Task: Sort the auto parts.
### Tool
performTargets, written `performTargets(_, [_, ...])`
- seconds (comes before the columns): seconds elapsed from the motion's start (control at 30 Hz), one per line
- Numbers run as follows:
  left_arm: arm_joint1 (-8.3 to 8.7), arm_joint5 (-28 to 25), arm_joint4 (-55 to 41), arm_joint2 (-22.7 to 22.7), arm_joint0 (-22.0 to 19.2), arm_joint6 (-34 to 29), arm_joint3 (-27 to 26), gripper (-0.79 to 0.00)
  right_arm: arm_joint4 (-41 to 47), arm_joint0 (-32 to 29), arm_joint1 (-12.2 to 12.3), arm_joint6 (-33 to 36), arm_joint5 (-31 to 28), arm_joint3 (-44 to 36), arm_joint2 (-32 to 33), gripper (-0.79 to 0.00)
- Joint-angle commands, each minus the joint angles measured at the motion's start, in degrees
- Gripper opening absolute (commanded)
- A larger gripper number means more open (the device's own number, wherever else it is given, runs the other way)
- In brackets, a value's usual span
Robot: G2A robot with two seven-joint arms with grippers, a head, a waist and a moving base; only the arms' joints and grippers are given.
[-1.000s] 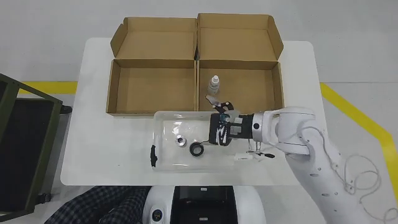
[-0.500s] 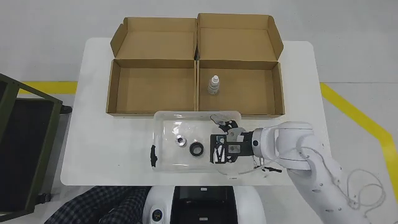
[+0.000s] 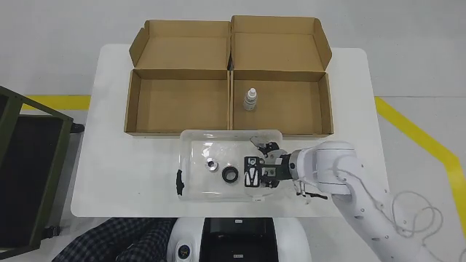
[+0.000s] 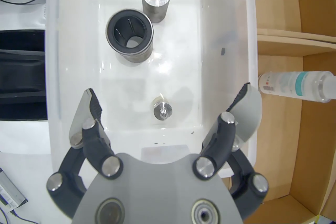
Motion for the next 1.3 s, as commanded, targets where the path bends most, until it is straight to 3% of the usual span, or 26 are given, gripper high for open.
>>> performTargets(0.0, [0.0,0.0,0.0,0.0,0.0,0.0,0.0,0.0,-0.33,0.84,0.13,0.57,0.57,0.7,-1.12,0.0])
performTargets(0.4, [0.0,0.0,0.0,0.0,0.0,0.0,0.0,0.0,-1.58,5.83,1.52,4.65,4.65,3.04,-7.78,-0.028])
performTargets(0.87, [0.0,0.0,0.0,0.0,0.0,0.0,0.0,0.0,1.6,10.29,3.96,8.06,8.06,4.12,-13.4,-0.311])
performTargets(0.93, [0.0,0.0,0.0,0.0,0.0,0.0,0.0,0.0,2.26,10.81,4.23,8.53,8.53,4.12,-13.86,-0.419])
performTargets(1.27, [0.0,0.0,0.0,0.0,0.0,0.0,0.0,0.0,4.04,13.28,5.37,10.6,10.6,4.01,-16.72,-0.446])
